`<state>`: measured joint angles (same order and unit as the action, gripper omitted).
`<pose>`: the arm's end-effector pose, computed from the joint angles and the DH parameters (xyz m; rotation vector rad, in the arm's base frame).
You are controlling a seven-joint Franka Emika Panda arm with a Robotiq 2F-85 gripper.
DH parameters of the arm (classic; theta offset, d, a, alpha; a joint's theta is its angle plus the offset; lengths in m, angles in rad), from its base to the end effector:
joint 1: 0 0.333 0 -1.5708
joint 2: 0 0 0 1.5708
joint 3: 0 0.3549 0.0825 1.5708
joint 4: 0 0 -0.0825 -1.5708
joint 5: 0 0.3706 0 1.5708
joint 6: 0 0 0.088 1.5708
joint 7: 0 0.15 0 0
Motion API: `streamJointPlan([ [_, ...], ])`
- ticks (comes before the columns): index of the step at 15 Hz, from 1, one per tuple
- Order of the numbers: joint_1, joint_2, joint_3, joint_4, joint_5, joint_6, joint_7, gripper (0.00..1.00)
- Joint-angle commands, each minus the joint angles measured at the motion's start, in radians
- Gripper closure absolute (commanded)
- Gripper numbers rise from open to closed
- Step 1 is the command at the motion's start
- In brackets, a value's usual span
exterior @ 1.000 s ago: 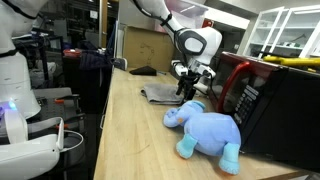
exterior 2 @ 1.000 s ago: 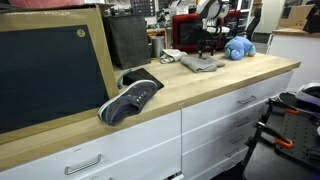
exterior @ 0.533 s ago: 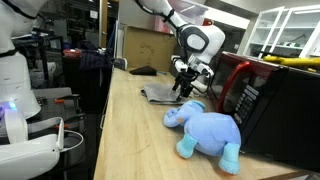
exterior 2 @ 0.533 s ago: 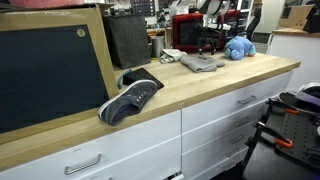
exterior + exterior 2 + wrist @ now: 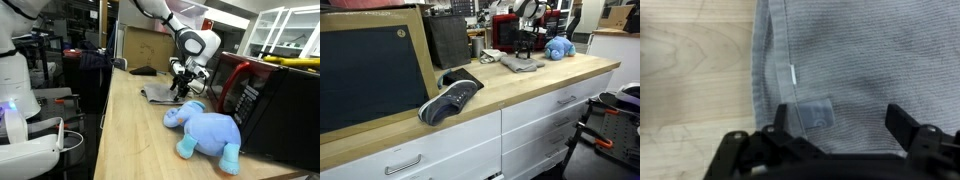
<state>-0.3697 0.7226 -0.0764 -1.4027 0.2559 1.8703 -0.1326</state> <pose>0.6520 -0.2683 0.2552 -2.8242 0.5838 0.2743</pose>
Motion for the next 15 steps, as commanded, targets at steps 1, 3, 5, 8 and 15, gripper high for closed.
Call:
streamJointPlan([
  [1, -0.004, 0.038, -0.003, 0.056, 0.011, 0.004, -0.005, 0.0],
  [3, -0.005, 0.047, -0.002, 0.068, 0.011, 0.009, 0.0, 0.0],
  [5, -0.008, 0.056, -0.001, 0.081, 0.01, 0.011, 0.0, 0.0],
  [8, -0.006, 0.064, 0.001, 0.091, 0.013, 0.007, 0.01, 0.25],
  [15, -0.015, 0.066, -0.002, 0.112, 0.012, -0.012, 0.01, 0.73],
])
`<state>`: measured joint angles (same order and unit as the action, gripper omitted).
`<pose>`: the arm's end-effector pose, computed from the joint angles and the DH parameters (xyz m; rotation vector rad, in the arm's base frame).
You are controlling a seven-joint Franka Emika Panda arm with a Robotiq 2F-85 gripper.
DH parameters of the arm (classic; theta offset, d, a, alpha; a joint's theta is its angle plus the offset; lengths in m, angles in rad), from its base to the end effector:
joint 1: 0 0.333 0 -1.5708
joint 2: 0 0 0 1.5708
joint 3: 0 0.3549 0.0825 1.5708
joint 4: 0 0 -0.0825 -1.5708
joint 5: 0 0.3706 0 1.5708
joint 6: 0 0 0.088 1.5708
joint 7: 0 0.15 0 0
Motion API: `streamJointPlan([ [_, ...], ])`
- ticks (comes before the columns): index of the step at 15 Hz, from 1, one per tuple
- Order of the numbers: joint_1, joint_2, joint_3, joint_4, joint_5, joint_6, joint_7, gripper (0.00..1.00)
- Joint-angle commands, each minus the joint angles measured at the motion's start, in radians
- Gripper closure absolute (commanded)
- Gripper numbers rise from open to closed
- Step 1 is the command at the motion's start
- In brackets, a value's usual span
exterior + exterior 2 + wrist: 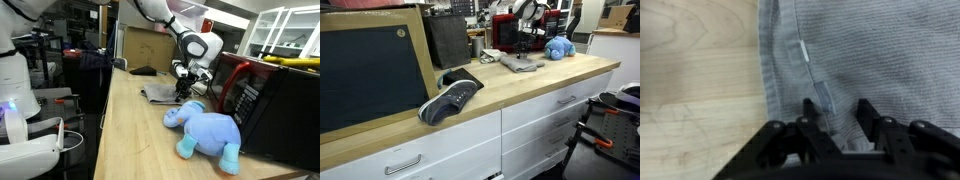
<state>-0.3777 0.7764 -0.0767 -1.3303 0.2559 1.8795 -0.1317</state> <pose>0.6662 -0.2802 0.2470 -2.8359 0.5931 0.2367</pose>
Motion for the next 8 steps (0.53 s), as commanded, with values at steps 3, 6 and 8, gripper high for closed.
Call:
streamJointPlan([
  [3, -0.02, 0.002, -0.006, 0.052, 0.008, -0.03, 0.001, 0.95],
  [6, -0.037, -0.01, -0.01, 0.068, 0.007, -0.034, -0.005, 0.96],
  [8, -0.042, -0.027, -0.01, 0.06, 0.006, -0.032, -0.009, 0.97],
])
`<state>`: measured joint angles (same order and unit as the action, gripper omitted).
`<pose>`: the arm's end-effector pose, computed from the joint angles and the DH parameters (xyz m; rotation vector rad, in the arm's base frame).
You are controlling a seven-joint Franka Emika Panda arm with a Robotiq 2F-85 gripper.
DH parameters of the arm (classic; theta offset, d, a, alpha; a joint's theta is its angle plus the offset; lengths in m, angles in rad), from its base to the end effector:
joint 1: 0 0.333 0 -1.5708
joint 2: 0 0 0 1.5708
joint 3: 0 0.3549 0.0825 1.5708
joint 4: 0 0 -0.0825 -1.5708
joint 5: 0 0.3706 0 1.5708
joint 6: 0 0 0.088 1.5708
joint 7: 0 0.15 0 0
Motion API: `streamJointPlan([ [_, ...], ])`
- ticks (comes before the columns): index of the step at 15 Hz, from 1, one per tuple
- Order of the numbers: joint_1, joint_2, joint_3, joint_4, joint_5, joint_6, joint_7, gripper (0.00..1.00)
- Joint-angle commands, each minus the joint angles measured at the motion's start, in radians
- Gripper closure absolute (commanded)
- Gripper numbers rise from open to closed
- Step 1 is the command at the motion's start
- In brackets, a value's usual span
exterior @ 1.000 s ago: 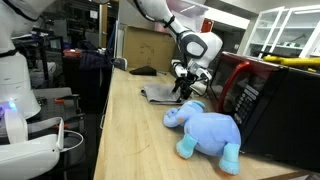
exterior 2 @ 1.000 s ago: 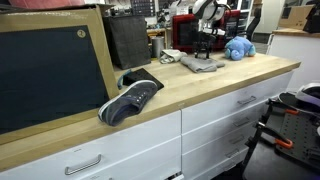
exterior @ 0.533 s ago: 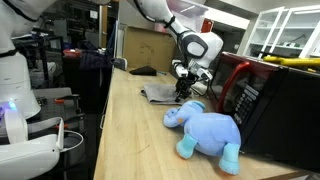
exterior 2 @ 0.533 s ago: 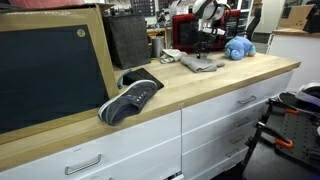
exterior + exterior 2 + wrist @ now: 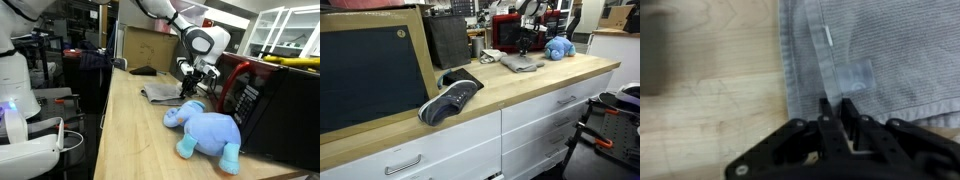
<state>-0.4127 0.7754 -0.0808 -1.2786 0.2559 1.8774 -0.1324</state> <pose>0.6678 -0.3105 0.2694 -2.8437 0.6385 0.1607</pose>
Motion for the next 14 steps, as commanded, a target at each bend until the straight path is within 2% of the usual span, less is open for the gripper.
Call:
streamJointPlan([
  [1, -0.01, -0.037, -0.005, -0.001, 0.004, -0.029, -0.013, 1.0],
  [7, -0.008, -0.092, 0.002, -0.068, -0.008, -0.017, -0.025, 1.0],
  [8, -0.004, -0.092, -0.001, -0.073, -0.015, 0.001, -0.026, 0.74],
  [10, -0.001, -0.077, -0.003, -0.069, -0.022, 0.027, -0.023, 0.66],
  [14, 0.012, -0.039, -0.008, -0.059, -0.012, 0.076, -0.007, 0.35],
])
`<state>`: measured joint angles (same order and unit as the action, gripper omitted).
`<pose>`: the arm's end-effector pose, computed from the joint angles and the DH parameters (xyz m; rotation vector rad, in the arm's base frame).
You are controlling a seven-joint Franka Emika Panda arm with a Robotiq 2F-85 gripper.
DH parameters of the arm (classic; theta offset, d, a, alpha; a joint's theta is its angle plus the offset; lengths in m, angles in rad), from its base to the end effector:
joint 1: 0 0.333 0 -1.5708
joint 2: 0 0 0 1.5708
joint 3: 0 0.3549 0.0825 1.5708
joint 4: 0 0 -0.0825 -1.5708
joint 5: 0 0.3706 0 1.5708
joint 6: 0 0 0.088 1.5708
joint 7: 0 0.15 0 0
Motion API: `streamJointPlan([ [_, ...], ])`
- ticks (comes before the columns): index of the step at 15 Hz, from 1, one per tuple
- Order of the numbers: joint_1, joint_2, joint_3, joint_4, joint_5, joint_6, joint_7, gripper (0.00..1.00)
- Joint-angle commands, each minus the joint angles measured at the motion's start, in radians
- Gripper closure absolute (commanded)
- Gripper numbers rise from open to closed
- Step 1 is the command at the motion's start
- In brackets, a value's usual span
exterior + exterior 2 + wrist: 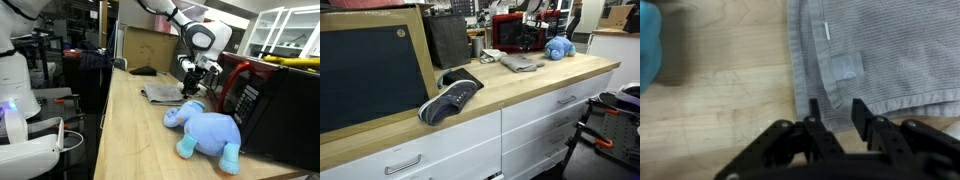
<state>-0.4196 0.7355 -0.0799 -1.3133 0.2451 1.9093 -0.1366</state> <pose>0.6630 -0.3164 0.2856 -2.8633 0.6455 0.1121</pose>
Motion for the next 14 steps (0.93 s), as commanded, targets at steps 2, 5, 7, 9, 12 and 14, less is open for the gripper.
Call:
streamJointPlan([
  [2, 0.026, 0.008, -0.006, -0.034, -0.002, 0.053, 0.001, 0.2],
  [5, 0.038, 0.006, -0.003, -0.053, -0.003, 0.051, 0.001, 0.61],
  [7, 0.043, 0.007, -0.003, -0.054, -0.001, 0.045, 0.004, 0.77],
  [9, 0.044, 0.011, -0.003, -0.043, 0.002, 0.034, 0.006, 0.9],
  [12, 0.04, 0.011, -0.004, -0.037, 0.003, 0.026, 0.008, 1.0],
  [14, 0.038, 0.0, -0.005, -0.045, 0.004, 0.022, 0.007, 0.97],
])
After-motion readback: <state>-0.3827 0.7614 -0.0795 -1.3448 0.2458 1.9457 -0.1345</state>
